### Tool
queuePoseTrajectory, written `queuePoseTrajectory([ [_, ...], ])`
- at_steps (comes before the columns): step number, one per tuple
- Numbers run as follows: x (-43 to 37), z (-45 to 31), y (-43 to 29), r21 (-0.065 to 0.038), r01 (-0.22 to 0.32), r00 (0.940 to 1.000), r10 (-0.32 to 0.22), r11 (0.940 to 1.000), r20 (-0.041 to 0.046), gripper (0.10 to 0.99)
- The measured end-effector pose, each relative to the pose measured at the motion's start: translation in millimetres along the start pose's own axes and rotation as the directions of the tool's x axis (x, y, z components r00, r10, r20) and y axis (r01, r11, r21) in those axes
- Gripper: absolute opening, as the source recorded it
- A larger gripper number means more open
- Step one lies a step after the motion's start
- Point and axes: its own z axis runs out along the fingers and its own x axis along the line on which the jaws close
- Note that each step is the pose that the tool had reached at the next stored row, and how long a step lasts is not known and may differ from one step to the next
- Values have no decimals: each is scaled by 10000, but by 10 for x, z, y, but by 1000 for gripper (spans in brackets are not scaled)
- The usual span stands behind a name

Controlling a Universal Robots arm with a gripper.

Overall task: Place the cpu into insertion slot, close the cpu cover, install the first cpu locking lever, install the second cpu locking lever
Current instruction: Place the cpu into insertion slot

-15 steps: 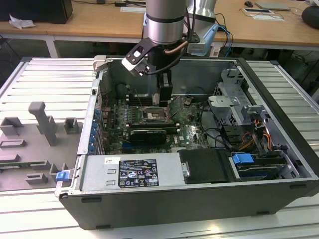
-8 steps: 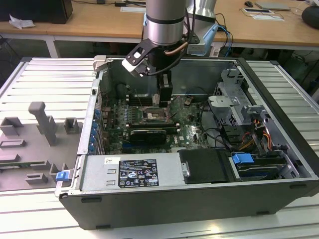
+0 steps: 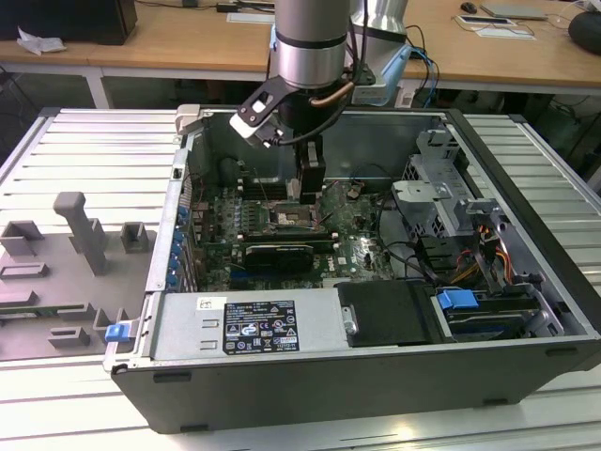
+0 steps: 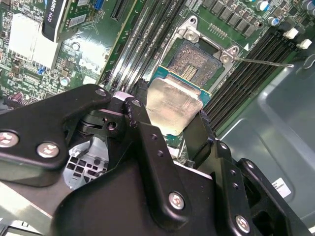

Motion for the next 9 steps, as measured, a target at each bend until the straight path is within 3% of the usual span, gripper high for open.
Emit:
queuePoseTrajectory([
  [9, -1, 42, -2, 0, 33, 10000, -33, 10000, -2, 541],
])
